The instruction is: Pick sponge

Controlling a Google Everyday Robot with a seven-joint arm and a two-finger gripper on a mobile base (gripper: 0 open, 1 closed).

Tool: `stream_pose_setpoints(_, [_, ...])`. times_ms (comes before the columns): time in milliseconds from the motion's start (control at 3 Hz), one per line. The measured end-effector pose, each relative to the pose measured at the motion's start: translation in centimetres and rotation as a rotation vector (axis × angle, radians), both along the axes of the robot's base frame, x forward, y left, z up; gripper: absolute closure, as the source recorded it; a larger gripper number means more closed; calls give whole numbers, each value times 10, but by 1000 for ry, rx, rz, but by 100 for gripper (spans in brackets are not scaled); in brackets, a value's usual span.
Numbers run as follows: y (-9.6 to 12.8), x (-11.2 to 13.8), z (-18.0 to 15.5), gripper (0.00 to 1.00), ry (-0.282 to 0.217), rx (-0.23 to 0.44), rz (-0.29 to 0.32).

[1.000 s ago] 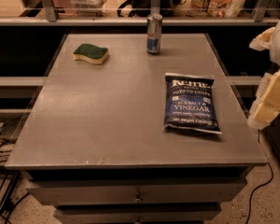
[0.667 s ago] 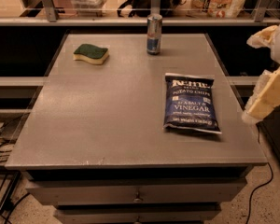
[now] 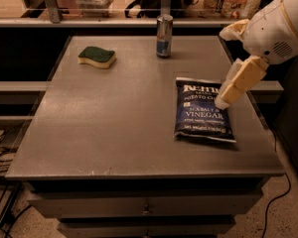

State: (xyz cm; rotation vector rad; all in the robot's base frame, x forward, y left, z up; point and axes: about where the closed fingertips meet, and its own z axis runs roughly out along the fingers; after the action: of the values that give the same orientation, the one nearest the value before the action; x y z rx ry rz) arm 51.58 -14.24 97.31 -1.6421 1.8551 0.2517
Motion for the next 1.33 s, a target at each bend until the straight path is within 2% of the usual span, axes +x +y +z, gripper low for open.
stream_pose_setpoints(667, [7,3,-6,0,18,8,-12])
stream_pose_setpoints(1000, [42,22,-14,0,20,69,-1])
stream_pose_setpoints(1333, [84,55,-21,0,7,111,16])
